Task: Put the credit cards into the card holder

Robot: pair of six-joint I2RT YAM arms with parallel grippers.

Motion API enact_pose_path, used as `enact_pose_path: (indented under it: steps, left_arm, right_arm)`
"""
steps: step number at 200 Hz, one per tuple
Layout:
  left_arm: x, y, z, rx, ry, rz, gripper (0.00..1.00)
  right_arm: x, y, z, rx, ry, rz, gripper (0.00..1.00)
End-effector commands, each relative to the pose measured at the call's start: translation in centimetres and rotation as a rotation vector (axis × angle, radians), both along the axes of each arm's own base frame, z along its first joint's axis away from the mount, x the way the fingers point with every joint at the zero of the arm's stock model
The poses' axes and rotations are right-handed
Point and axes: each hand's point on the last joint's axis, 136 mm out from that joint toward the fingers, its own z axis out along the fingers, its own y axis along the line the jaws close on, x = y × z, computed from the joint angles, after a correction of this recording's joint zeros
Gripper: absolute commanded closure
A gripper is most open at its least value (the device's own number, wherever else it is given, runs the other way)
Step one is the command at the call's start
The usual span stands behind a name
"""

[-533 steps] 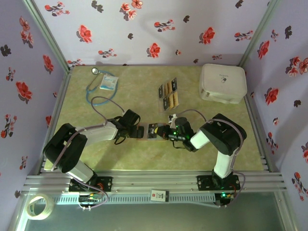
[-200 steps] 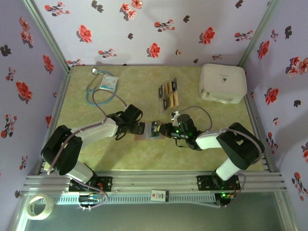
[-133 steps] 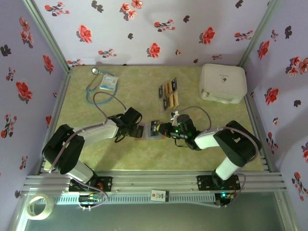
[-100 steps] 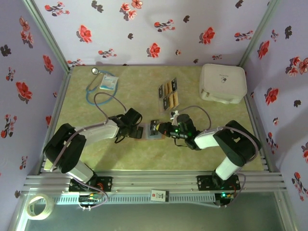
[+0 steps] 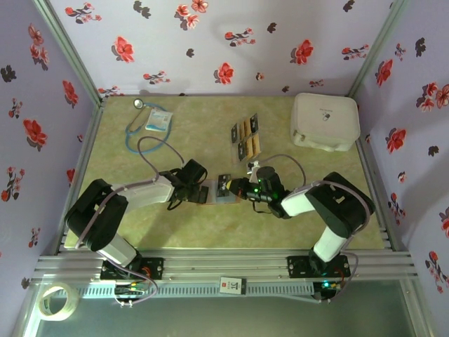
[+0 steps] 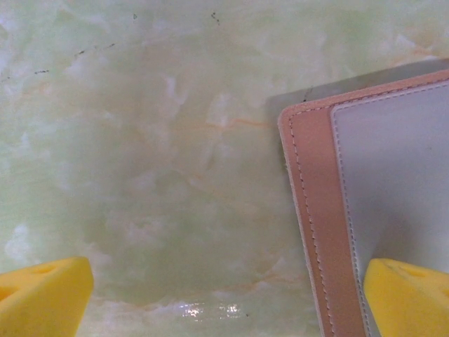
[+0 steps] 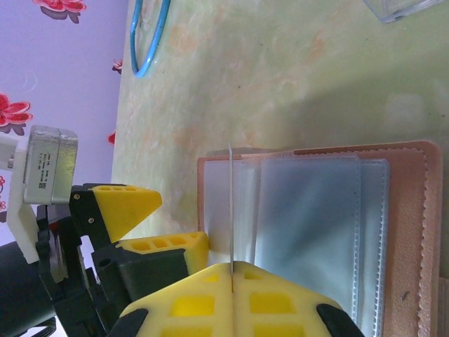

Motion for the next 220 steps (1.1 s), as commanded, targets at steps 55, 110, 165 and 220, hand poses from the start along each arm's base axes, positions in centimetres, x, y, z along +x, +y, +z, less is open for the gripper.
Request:
enact_pose_path:
  steps: [55,110,165,220]
  left_arm:
    - [-0.7,0.9,-1.0,0.043,0.014,0.007,0.00]
    - [-0.7,0.9,-1.1,0.041,0.014,0.008,0.00]
    - [-0.7,0.8,-1.1,0.039,0.013,0.009,0.00]
    - [-0.7,0.9,-1.1,0.038,0.014,0.010,0.00]
  right_arm:
    - [0.7,0.8,0.1,0.042,-0.025,0.004,1.00]
    - [0.7,1.0,-0.3,0.053,-0.015,0.007,1.00]
    - [0.5,1.3,-0.6,0.056,-0.003,0.023,1.00]
    - [0.4,1.5,-1.0,0.050,0.008,0.031,1.00]
